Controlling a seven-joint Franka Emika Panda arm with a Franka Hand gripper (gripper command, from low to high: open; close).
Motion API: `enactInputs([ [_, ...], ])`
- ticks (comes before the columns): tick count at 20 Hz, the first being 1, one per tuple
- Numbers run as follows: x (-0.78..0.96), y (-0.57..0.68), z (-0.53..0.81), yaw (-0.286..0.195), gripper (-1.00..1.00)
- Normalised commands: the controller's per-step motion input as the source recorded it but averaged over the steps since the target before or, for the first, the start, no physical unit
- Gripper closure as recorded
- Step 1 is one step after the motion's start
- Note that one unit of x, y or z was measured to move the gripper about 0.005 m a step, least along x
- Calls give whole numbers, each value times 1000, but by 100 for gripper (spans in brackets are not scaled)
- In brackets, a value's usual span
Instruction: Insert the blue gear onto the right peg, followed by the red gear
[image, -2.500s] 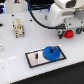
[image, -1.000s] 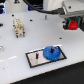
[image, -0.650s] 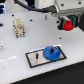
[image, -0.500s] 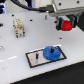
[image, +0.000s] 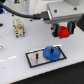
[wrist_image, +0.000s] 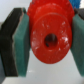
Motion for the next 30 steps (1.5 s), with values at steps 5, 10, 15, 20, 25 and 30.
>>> enactInputs([
  [5,439,-198,8,0,100],
  [10,204,-226,-43,0,100],
  [15,92,-161,-81,0,100],
  [20,74,-223,-147,0,100],
  [25,144,-155,-127,0,100],
  [30,93,-40,-249,0,100],
])
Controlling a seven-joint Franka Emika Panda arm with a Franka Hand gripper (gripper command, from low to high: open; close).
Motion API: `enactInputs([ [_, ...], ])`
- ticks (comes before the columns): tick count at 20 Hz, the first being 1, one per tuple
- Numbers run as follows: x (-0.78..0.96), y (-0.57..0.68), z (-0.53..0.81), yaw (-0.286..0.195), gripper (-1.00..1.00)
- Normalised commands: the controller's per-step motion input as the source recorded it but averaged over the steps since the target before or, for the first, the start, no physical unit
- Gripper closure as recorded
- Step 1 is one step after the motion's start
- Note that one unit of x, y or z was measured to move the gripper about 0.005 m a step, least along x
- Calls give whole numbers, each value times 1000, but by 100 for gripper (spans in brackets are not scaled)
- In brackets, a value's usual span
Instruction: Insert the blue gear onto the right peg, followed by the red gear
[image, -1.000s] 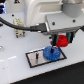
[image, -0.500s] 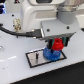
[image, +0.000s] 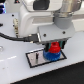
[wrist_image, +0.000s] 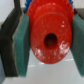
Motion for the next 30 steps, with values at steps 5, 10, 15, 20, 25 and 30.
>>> enactInputs([
  [5,92,16,108,0,100],
  [10,195,-26,274,0,100],
  [15,179,-42,142,0,100],
  [20,142,-71,-31,0,100],
  [25,119,-59,-111,0,100],
  [30,75,4,55,0,100],
])
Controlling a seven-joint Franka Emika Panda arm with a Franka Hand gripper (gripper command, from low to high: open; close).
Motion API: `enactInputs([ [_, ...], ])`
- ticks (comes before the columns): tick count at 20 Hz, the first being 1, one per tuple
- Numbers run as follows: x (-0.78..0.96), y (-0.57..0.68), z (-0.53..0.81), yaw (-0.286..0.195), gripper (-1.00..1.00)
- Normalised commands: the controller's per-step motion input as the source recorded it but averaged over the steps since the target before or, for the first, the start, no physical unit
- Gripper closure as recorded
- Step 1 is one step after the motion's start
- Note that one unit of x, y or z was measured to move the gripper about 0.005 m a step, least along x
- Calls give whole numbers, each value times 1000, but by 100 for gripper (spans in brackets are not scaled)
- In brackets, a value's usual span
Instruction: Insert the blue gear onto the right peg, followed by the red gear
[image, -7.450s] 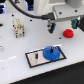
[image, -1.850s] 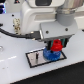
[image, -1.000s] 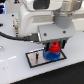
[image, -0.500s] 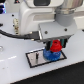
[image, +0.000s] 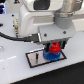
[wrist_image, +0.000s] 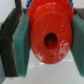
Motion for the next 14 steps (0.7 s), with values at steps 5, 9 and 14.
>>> enactInputs([
  [5,18,25,214,0,100],
  [9,66,-95,211,0,100],
  [14,142,-89,0,0,100],
])
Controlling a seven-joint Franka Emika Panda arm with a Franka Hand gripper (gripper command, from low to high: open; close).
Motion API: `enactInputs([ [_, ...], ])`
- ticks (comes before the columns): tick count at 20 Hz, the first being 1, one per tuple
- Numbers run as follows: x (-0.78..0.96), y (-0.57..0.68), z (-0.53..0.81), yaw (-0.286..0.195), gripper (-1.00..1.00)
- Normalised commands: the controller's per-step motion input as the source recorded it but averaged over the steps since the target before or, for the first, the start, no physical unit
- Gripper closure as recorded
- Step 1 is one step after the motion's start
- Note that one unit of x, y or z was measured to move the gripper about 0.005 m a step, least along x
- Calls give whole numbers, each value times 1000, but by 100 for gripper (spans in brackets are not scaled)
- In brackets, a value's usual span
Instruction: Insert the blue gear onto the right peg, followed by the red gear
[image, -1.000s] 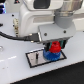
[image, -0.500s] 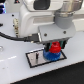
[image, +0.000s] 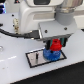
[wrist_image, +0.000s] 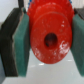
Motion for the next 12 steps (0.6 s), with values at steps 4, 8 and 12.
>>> enactInputs([
  [4,169,-111,-136,0,100],
  [8,205,-124,-151,0,100],
  [12,252,-62,-112,0,100],
])
